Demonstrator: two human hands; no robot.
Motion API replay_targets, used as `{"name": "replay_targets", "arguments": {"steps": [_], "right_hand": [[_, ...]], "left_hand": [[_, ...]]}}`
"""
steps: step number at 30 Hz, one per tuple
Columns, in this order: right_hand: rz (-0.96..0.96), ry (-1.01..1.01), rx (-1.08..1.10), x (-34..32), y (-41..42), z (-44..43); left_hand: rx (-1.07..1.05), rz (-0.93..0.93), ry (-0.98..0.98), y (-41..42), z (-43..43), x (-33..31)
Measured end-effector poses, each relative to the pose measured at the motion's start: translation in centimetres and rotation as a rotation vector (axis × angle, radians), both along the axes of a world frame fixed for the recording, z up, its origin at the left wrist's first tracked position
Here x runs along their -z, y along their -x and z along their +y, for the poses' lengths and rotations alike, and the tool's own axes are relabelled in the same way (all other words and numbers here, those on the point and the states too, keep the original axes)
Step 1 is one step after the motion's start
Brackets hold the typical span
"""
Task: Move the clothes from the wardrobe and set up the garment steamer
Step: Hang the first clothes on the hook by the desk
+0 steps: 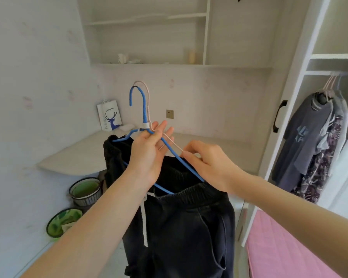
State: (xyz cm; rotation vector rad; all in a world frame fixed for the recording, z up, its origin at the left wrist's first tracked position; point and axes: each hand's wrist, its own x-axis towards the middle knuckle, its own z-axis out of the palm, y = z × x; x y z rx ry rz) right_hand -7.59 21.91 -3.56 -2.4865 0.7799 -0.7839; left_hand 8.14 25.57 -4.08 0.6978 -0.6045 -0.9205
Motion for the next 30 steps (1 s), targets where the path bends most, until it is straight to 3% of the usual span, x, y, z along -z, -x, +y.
{"name": "replay_targets", "arguments": {"steps": [13, 18, 24, 30], "right_hand": [[0.147, -0.052, -0.063, 2.9, -17.6, -2.9], [0.123, -0.148, -0.092, 4.1, -22.3, -4.0], [-0.055, -0.438, -0.163, 5.0, -26.9, -6.4], [-0.060, -0.466, -0.185, 5.5, -31.4, -10.8]], "left_hand": [[-0.336, -0.296, -0.231, -12.5, -0.3, 3.5], [-0.368, -0.404, -0.260, -16.6, 0.0, 4.3], [-0.395, -0.555, -0.319, -21.9, -1.1, 5.1], [-0.379, -0.635, -0.383, -26.2, -4.2, 5.4]]}}
